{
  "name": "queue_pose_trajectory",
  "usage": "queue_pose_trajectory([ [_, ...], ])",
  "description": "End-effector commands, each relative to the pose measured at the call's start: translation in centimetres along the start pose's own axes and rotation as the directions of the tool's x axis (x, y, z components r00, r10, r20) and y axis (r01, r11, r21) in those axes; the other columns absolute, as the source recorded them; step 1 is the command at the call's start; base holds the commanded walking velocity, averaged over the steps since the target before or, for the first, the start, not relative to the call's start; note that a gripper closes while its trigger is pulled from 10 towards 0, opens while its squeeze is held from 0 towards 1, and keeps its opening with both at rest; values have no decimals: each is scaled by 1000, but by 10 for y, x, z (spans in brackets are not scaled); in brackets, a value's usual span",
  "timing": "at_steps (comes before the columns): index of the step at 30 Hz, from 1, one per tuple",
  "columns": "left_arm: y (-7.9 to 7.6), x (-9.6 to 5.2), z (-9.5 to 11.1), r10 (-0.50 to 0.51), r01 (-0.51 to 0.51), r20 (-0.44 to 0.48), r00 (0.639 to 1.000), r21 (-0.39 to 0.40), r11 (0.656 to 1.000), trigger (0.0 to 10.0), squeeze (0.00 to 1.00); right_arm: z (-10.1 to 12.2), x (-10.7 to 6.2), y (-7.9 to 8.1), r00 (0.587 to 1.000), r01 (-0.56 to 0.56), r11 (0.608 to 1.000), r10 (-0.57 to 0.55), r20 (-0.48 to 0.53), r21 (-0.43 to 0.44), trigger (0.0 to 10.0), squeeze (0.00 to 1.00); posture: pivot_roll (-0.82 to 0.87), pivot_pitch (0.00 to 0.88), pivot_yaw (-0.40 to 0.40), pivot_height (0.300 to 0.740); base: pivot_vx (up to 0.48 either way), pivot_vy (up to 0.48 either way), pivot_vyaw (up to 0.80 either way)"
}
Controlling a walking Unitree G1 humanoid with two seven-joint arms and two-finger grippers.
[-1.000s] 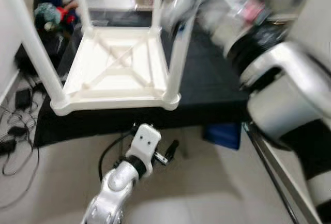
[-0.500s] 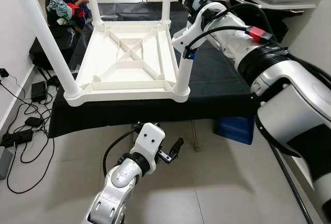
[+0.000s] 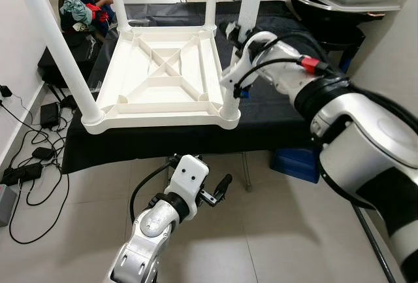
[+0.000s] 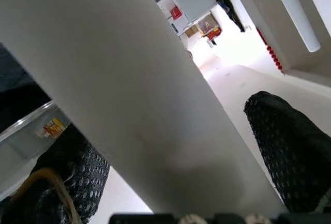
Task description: Building children table
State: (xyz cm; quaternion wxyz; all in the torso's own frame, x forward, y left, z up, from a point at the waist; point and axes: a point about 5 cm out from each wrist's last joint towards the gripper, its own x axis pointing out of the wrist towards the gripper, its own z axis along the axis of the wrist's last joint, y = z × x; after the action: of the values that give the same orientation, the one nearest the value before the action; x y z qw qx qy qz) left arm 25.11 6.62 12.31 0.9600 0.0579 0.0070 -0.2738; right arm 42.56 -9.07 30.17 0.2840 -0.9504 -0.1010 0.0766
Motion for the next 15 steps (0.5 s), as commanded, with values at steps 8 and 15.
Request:
queue_pose_trajectory([
  [8,-5,-4,3,4,-4,3,1000,-8,1000,10000,0,24,3,2,998,-33,997,37,55,-72,10000,0,57,114,-73,740,0,0,0],
  [15,-8,-6,6,5,-5,9,1000,-13,1000,10000,0,30,4,4,997,-41,995,46,56,-89,10000,0,51,128,-77,740,0,0,0],
])
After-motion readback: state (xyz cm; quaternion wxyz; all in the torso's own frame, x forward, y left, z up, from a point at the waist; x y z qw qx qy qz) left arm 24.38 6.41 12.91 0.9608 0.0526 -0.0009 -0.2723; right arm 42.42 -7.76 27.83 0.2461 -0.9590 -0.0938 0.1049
